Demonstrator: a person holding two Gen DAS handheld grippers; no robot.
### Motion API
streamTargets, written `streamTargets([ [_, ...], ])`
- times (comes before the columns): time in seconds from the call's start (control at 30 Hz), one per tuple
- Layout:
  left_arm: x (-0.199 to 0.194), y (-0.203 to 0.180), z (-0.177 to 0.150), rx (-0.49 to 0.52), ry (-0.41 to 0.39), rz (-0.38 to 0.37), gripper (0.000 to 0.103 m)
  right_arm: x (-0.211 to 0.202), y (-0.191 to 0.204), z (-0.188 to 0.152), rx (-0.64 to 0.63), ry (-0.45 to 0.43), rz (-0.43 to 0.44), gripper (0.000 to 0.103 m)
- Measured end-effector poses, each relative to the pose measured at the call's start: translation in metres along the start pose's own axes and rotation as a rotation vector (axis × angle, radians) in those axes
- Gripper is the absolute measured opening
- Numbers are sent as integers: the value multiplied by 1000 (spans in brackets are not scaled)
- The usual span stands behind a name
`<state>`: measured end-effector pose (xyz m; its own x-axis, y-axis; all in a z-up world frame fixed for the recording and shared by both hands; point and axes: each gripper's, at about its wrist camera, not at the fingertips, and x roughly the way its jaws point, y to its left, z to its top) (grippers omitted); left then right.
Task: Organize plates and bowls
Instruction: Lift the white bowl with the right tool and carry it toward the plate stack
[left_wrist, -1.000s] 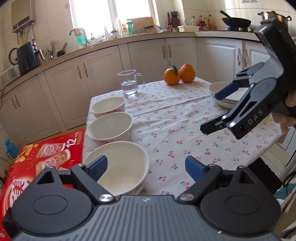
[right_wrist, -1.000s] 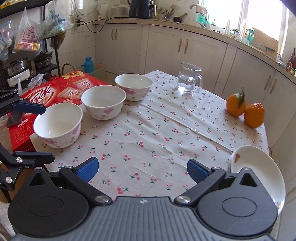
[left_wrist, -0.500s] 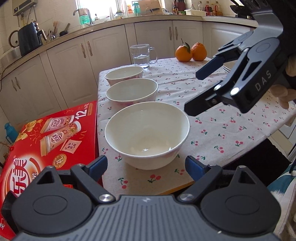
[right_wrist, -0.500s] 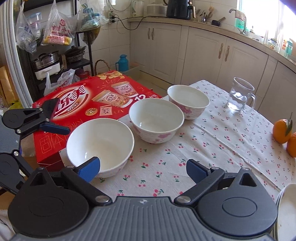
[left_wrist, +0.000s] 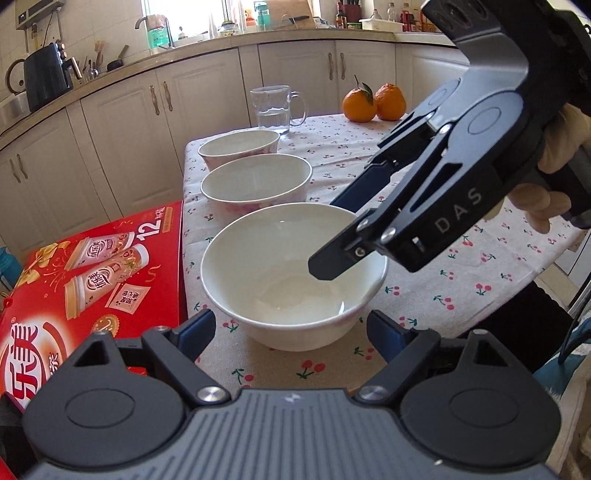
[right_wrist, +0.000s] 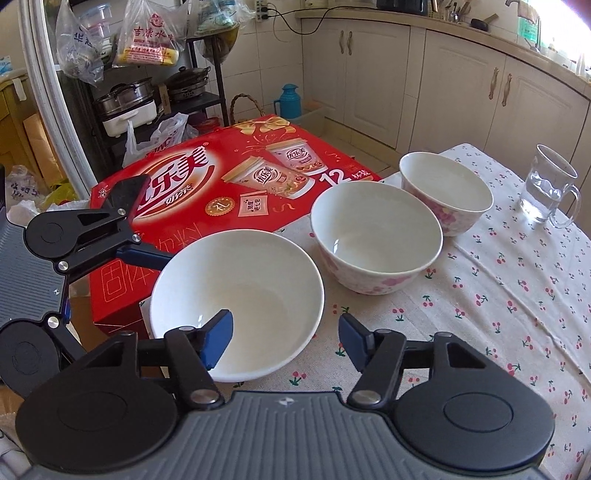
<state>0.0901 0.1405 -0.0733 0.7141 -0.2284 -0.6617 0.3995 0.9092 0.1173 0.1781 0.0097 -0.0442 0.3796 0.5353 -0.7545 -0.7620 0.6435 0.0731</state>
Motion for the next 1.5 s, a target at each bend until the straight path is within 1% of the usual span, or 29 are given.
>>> streamTargets([
  [0.13, 1, 2, 2, 2, -5, -9, 84, 3, -1, 0, 4, 6, 32, 61],
  [0.2, 2, 2, 3, 2, -6, -17, 84, 4, 0, -1, 4, 6, 48, 60],
  [0.5, 2, 0, 7, 15, 6, -19, 84, 2, -2, -2, 17, 2, 60, 60],
  [0.7, 3, -5, 15, 31, -3, -43, 84, -5, -5, -6, 24, -3, 45, 60],
  [0.9, 7, -22, 26, 67, -23, -89, 84, -21, -14, -18, 52, -16, 9, 61],
  [1.13, 18, -44, 42, 122, -44, -167, 84, -45, -28, -39, 86, -25, -74, 62],
  [1.33, 31, -63, 52, 169, -54, -234, 84, -65, -41, -59, 141, -34, -132, 62],
  [1.5, 41, -78, 60, 189, -60, -270, 84, -78, -52, -74, 183, -37, -178, 62],
])
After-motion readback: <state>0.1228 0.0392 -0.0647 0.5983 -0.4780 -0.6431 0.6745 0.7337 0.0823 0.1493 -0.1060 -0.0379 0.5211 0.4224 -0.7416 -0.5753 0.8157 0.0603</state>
